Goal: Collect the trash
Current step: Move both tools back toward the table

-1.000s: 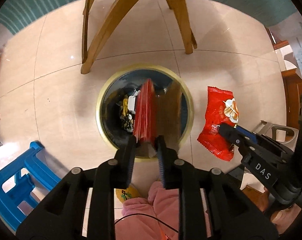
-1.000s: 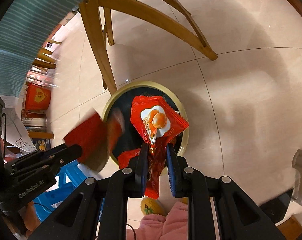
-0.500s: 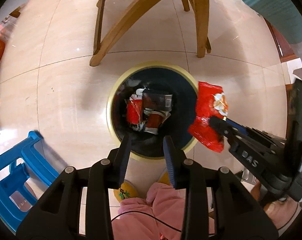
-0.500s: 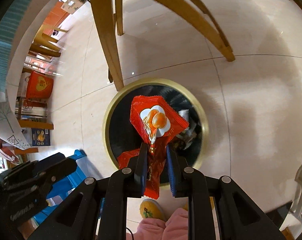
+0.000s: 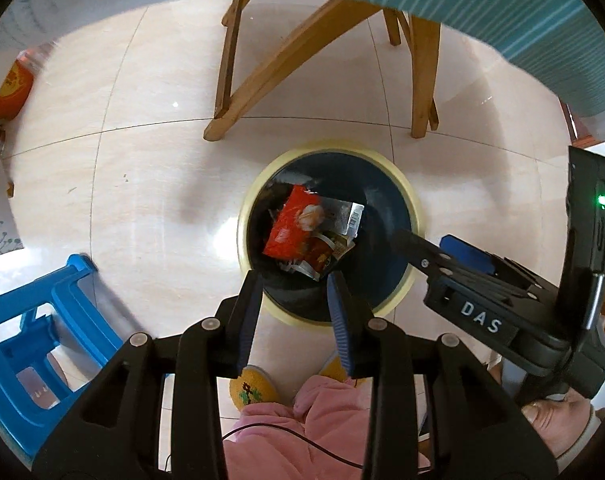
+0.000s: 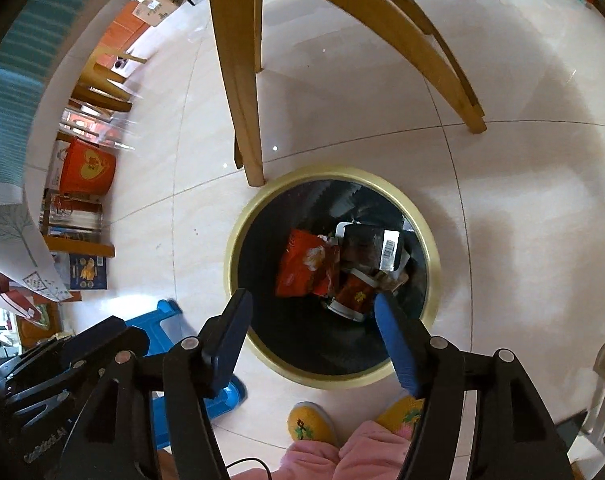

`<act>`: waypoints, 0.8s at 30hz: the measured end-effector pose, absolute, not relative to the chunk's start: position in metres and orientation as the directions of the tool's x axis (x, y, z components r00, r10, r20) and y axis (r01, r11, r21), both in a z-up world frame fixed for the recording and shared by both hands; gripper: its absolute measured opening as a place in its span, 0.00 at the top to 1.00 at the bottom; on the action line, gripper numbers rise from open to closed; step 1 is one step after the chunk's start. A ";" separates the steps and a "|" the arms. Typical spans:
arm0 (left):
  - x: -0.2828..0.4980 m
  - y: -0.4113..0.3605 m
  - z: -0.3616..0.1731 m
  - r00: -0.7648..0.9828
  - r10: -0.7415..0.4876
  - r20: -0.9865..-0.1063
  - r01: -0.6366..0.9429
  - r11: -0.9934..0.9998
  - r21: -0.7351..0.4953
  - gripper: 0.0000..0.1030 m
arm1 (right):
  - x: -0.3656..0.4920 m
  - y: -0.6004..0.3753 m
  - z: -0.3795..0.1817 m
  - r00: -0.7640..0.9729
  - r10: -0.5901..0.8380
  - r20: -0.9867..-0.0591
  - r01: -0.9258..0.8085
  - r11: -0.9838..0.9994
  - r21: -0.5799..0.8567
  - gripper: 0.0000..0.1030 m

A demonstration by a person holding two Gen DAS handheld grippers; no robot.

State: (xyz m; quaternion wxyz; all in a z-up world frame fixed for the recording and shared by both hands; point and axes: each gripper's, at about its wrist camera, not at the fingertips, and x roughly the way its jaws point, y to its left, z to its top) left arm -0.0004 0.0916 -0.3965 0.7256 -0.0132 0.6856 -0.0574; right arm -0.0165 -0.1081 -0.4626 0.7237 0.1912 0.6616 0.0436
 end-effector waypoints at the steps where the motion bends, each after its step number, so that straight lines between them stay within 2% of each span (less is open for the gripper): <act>1: -0.001 0.092 -0.393 0.056 -0.100 -0.993 0.062 0.993 -0.097 0.71 | -0.018 -0.109 -0.458 0.127 0.315 -0.940 0.193 0.922 0.335 0.28; 6: -0.007 0.091 -0.370 0.067 -0.091 -0.994 0.050 0.995 -0.087 0.69 | -0.028 -0.113 -0.421 0.166 0.324 -0.931 0.205 0.912 0.354 0.27; 8: -0.011 0.091 -0.355 0.070 -0.083 -0.994 0.046 0.996 -0.080 0.64 | -0.032 -0.113 -0.403 0.180 0.321 -0.930 0.207 0.912 0.355 0.26; 10: -0.015 0.092 -0.340 0.079 -0.082 -0.994 0.043 0.996 -0.079 0.53 | -0.037 -0.113 -0.384 0.196 0.324 -0.926 0.209 0.908 0.362 0.26; 20: -0.036 0.094 -0.236 0.122 -0.106 -0.987 0.057 0.993 -0.100 0.52 | -0.074 -0.110 -0.265 0.255 0.321 -0.912 0.191 0.908 0.373 0.26; 24: -0.044 0.097 -0.180 0.156 -0.137 -0.978 0.071 0.989 -0.127 0.39 | -0.089 -0.112 -0.200 0.298 0.312 -0.902 0.179 0.910 0.374 0.26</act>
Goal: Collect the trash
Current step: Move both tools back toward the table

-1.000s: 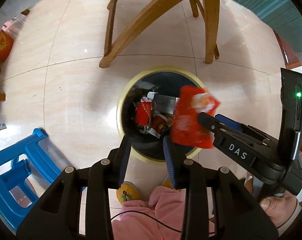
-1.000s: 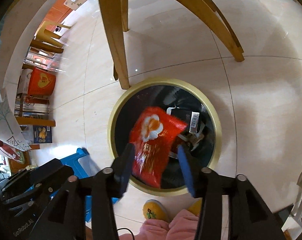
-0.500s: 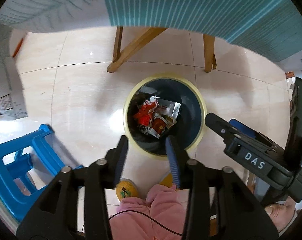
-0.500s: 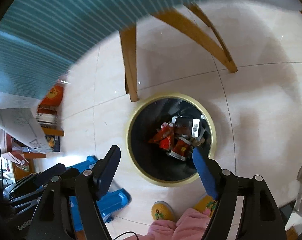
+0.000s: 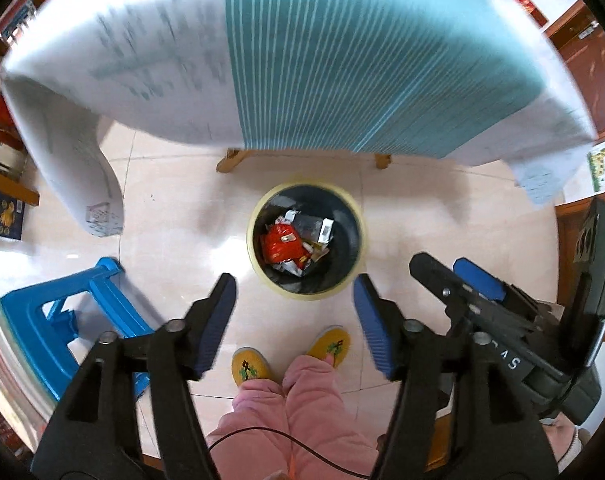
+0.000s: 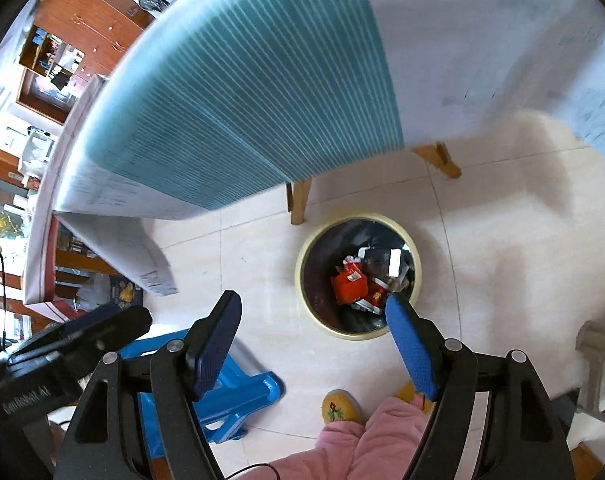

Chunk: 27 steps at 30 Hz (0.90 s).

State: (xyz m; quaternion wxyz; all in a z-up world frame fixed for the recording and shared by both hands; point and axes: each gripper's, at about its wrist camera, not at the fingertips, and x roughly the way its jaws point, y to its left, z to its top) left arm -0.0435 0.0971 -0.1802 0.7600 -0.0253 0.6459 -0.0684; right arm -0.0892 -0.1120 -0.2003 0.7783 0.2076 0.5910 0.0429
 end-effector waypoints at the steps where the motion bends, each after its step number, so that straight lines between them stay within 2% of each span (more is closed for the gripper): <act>1: -0.045 0.098 -0.167 0.166 -0.144 -0.976 0.077 0.988 -0.133 0.36 | -0.091 -0.113 -0.190 0.307 0.310 -0.900 0.175 0.911 0.374 0.26; 12: -0.043 0.111 -0.028 0.285 -0.183 -0.941 0.122 0.981 -0.154 0.36 | -0.100 -0.122 -0.038 0.458 0.297 -0.838 0.130 0.910 0.394 0.26; 19: -0.030 0.101 0.032 0.353 -0.184 -0.917 0.117 0.981 -0.152 0.36 | -0.083 -0.125 0.022 0.508 0.304 -0.806 0.042 0.926 0.375 0.26; 27: -0.007 0.075 0.088 0.433 -0.190 -0.881 0.142 0.980 -0.141 0.36 | -0.042 -0.146 0.056 0.555 0.315 -0.770 -0.010 0.928 0.373 0.26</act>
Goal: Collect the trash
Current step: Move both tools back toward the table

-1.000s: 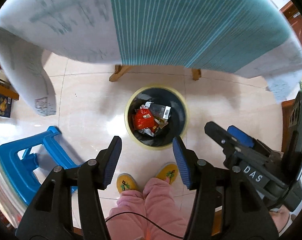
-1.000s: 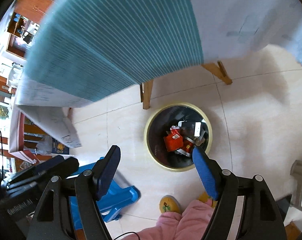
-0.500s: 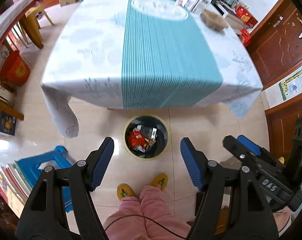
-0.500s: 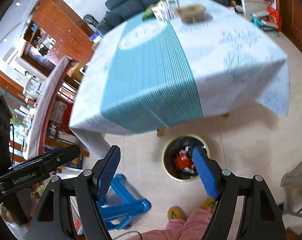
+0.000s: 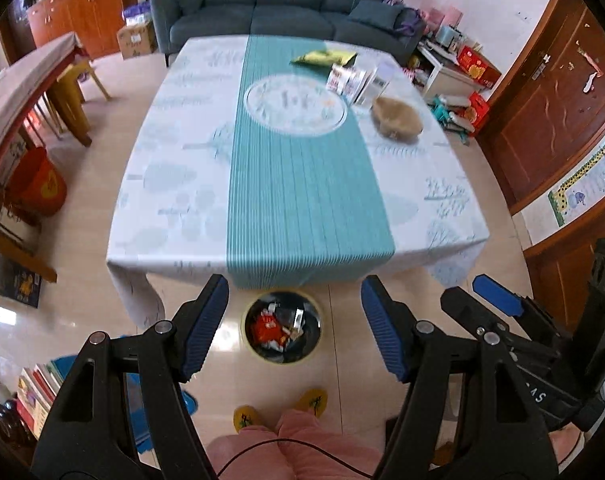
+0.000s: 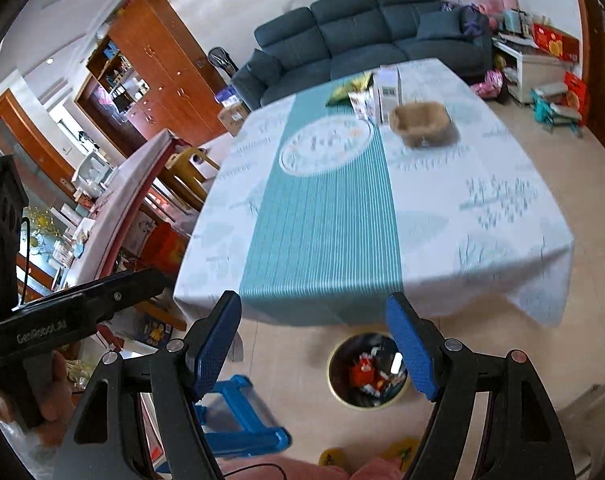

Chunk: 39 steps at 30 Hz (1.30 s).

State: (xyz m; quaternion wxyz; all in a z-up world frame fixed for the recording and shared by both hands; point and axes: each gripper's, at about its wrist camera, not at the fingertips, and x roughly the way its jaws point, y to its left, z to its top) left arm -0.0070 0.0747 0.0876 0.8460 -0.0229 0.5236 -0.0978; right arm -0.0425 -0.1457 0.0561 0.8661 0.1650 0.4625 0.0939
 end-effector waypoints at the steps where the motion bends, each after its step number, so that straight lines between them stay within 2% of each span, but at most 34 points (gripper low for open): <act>1: -0.004 0.071 0.094 0.442 -0.191 -0.876 0.146 0.979 -0.140 0.36 | -0.036 -0.147 0.060 0.561 0.311 -0.767 -0.014 0.930 0.367 0.26; 11: 0.068 0.050 0.128 0.487 -0.213 -0.847 0.263 0.960 -0.090 0.36 | 0.045 -0.160 0.076 0.609 0.257 -0.750 0.033 0.937 0.348 0.26; 20: 0.240 0.042 0.108 0.443 -0.238 -0.864 0.477 0.879 0.002 0.36 | 0.168 -0.183 0.063 0.620 0.115 -0.776 0.296 0.882 0.367 0.26; 25: 0.345 0.027 0.083 0.436 -0.230 -0.870 0.592 0.801 0.085 0.36 | 0.241 -0.193 0.046 0.608 0.049 -0.793 0.411 0.834 0.367 0.26; 30: 0.423 -0.001 0.034 0.435 -0.226 -0.872 0.672 0.726 0.148 0.36 | 0.301 -0.210 0.018 0.594 -0.001 -0.804 0.492 0.792 0.362 0.26; 39: 0.472 -0.048 -0.047 0.461 -0.257 -0.849 0.746 0.631 0.214 0.36 | 0.362 -0.232 -0.033 0.567 -0.036 -0.823 0.567 0.742 0.359 0.26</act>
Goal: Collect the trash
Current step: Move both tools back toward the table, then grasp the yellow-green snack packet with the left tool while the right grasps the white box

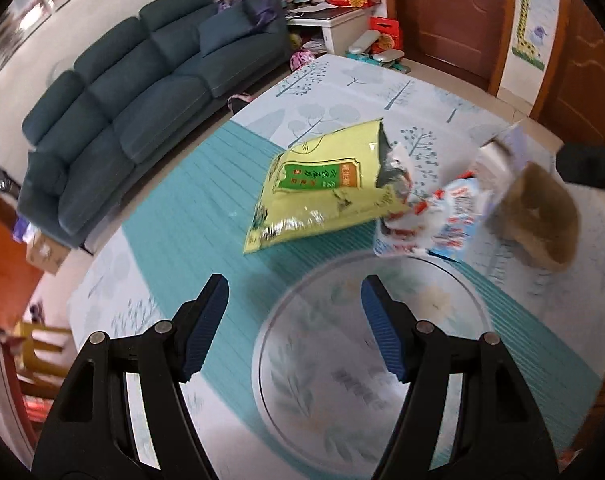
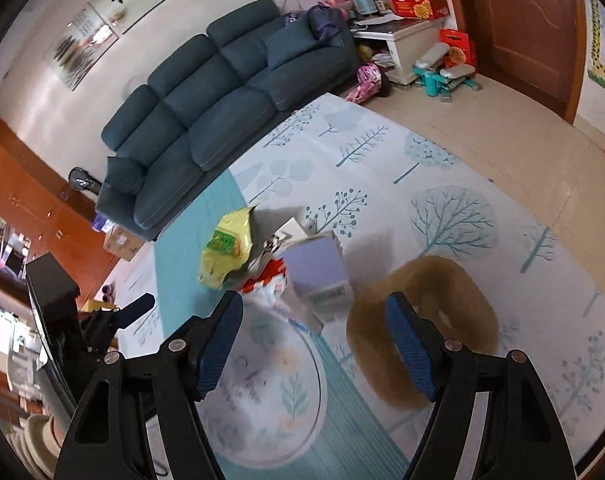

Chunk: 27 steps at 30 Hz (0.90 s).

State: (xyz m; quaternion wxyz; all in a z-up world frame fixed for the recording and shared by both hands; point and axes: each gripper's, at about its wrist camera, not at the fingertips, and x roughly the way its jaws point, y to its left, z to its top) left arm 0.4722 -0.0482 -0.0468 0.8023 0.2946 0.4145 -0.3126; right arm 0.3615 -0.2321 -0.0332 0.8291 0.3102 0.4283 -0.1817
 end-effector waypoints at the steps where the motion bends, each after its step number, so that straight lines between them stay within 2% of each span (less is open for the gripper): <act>1: 0.476 -0.052 -0.053 0.461 -0.260 -0.849 0.750 0.625 0.216 0.36 | 0.367 -0.234 -0.039 0.564 -0.038 -0.825 0.573 0.737 0.358 0.26; 6: 0.491 -0.067 -0.076 0.455 -0.286 -0.843 0.779 0.587 0.221 0.36 | 0.383 -0.240 -0.062 0.554 -0.044 -0.831 0.590 0.725 0.355 0.27; 15: 0.487 -0.089 -0.091 0.502 -0.341 -0.795 0.815 0.493 0.303 0.36 | 0.396 -0.239 -0.075 0.555 -0.041 -0.831 0.579 0.737 0.350 0.28; 18: 0.486 -0.096 -0.098 0.512 -0.356 -0.782 0.826 0.455 0.333 0.36 | 0.401 -0.239 -0.079 0.558 -0.030 -0.829 0.571 0.739 0.358 0.32; 21: 0.488 -0.105 -0.104 0.508 -0.375 -0.776 0.840 0.417 0.348 0.36 | 0.402 -0.240 -0.082 0.561 -0.023 -0.828 0.569 0.737 0.365 0.41; 23: 0.490 -0.110 -0.107 0.506 -0.394 -0.767 0.848 0.390 0.359 0.48 | 0.403 -0.240 -0.084 0.566 -0.018 -0.824 0.565 0.737 0.371 0.49; 24: 0.491 -0.112 -0.108 0.506 -0.396 -0.767 0.850 0.381 0.364 0.64 | 0.403 -0.240 -0.084 0.568 -0.015 -0.823 0.563 0.737 0.375 0.50; 25: 0.489 -0.115 -0.107 0.503 -0.396 -0.769 0.853 0.373 0.365 0.76 | 0.402 -0.240 -0.084 0.570 -0.014 -0.821 0.560 0.738 0.377 0.50; 26: 0.490 -0.116 -0.106 0.492 -0.402 -0.772 0.859 0.368 0.356 0.82 | 0.402 -0.239 -0.084 0.572 -0.013 -0.820 0.556 0.741 0.376 0.51; 27: 0.492 -0.117 -0.104 0.480 -0.412 -0.774 0.865 0.366 0.342 0.99 | 0.401 -0.239 -0.083 0.573 -0.013 -0.820 0.553 0.744 0.375 0.51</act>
